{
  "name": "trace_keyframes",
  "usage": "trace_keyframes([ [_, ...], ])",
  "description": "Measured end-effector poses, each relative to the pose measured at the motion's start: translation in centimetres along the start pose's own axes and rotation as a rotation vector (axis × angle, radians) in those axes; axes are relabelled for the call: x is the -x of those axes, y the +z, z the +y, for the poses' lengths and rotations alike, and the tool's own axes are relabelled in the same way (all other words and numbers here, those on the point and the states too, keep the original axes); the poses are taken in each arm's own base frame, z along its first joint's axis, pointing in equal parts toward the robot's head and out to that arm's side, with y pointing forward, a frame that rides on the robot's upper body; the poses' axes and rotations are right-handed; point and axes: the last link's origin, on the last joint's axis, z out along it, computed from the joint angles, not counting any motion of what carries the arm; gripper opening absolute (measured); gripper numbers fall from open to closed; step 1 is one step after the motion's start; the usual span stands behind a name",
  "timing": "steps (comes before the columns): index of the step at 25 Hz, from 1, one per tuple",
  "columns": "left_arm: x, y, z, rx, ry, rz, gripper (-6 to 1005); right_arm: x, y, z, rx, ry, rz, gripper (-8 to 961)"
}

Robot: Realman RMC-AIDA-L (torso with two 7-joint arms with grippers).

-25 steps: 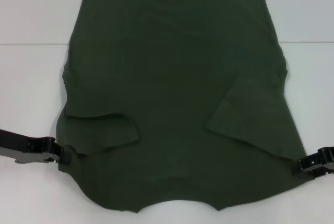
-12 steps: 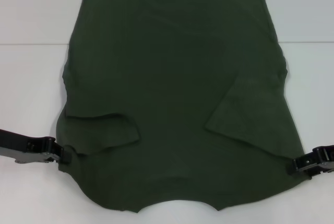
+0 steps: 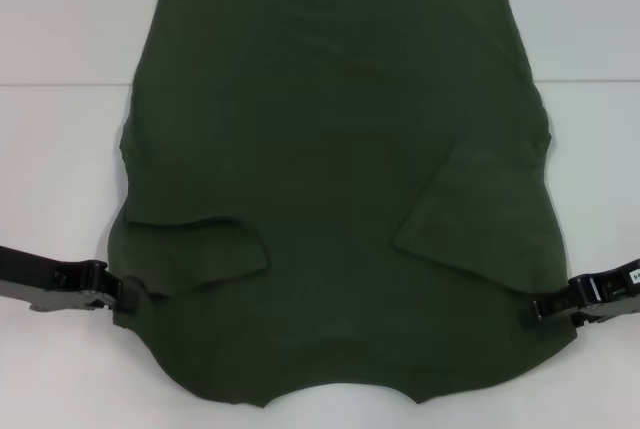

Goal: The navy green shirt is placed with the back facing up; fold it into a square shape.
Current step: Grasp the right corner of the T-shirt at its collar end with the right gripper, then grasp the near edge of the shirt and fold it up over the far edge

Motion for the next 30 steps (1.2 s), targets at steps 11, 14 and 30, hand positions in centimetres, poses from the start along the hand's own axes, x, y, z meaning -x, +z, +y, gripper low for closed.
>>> trace_keyframes([
  [11, -0.3, -0.2, 0.14, 0.012, 0.004, 0.016, 27, 0.13, 0.11, -0.11, -0.016, -0.029, -0.023, 572],
  [14, -0.35, -0.24, 0.17, 0.017, 0.005, 0.021, 26, 0.14, 0.1, -0.11, -0.017, -0.03, -0.023, 450],
  [30, 0.22, -0.15, -0.03, 0.044, 0.003, 0.001, 27, -0.04, -0.28, 0.15, 0.009, -0.085, -0.006, 35],
])
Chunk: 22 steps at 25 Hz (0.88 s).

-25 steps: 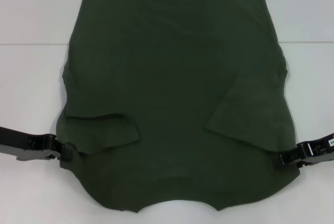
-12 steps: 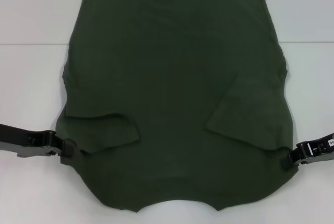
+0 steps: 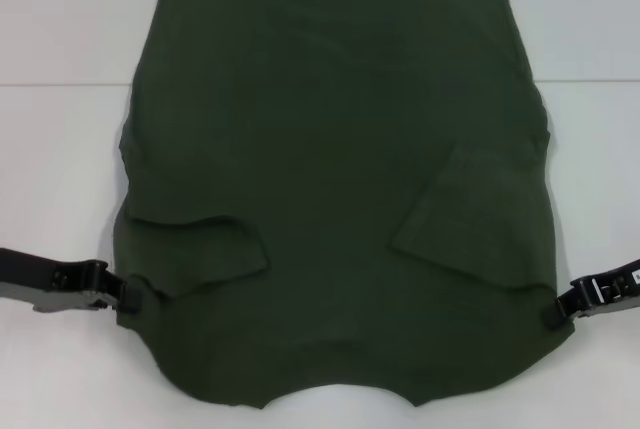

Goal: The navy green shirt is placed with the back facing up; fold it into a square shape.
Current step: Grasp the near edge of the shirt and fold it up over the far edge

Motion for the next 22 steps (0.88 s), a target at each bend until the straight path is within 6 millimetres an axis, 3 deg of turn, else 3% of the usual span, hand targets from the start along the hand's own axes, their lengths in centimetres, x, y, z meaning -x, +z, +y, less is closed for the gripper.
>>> trace_keyframes([
  [12, 3.1, -0.7, 1.3, 0.226, 0.047, -0.191, 27, -3.4, -1.4, 1.7, 0.218, -0.173, 0.141, 35],
  [22, 6.0, -1.8, 2.6, 0.363, 0.067, -0.36, 26, -6.4, -0.5, 2.8, 0.349, -0.234, 0.288, 36],
])
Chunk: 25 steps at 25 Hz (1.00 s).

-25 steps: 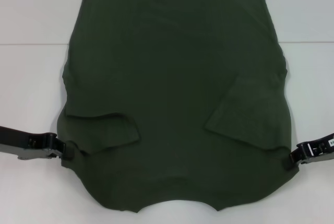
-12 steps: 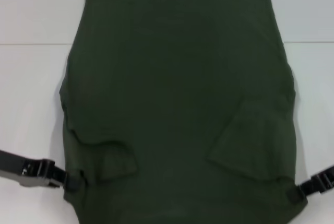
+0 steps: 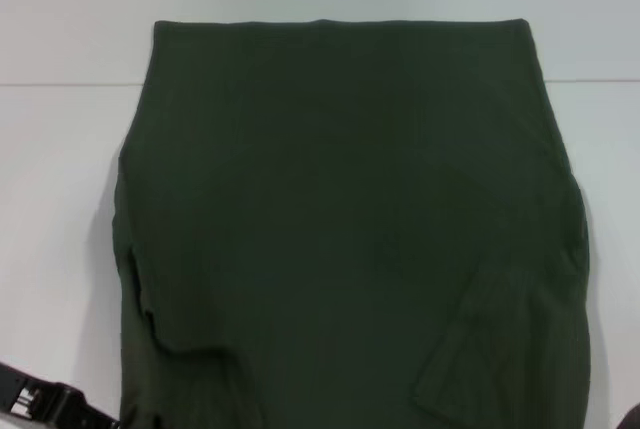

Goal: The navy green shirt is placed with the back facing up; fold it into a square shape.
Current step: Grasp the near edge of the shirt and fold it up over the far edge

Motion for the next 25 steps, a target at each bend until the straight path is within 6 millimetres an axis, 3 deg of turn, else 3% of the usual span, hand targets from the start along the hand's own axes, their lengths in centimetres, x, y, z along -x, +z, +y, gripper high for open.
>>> trace_keyframes([
  [4, 0.4, 0.0, -0.2, 0.002, -0.03, 0.001, 27, -0.4, 0.3, -0.2, 0.003, 0.005, 0.003, 36],
  [8, -0.5, -0.2, -0.1, 0.021, -0.019, 0.093, 27, -0.2, -0.2, -0.8, -0.009, 0.037, -0.104, 36],
  [18, -5.1, -3.3, -1.1, 0.025, -0.048, 0.58, 27, 0.0, -5.6, -2.4, 0.025, 0.136, -0.669, 46],
  [25, -7.9, -3.2, -2.0, -0.004, -0.013, 0.805, 26, 1.0, -6.6, -4.6, -0.022, 0.146, -1.006, 57],
])
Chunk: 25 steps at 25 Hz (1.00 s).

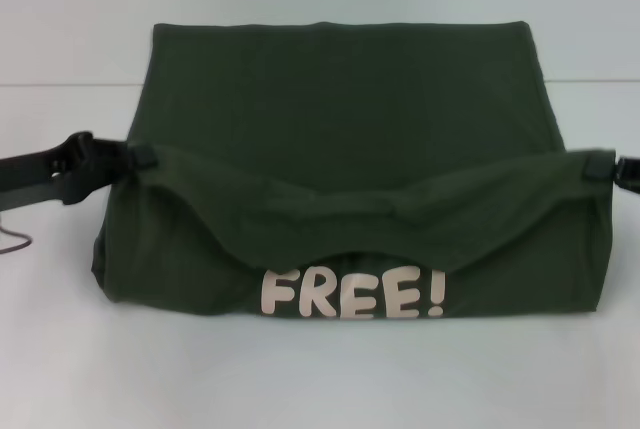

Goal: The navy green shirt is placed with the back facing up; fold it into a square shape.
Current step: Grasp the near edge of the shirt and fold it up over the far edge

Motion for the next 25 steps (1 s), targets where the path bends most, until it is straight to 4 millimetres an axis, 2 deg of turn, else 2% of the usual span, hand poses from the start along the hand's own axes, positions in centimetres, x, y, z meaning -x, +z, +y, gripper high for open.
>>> trace_keyframes([
  [8, 0.3, 3.1, -1.2, -0.063, 0.052, 0.176, 26, 0.0, 3.5, -2.2, -0.139, -0.093, -0.133, 69],
  [15, 0.1, 3.9, -2.1, -0.11, 0.08, 0.29, 26, -0.4, 4.8, -3.5, -0.255, -0.168, -0.235, 80],
  [25, 0.3, 5.5, -2.0, -0.122, 0.134, 0.358, 27, -1.1, 7.1, -4.3, -0.344, -0.254, -0.218, 95],
])
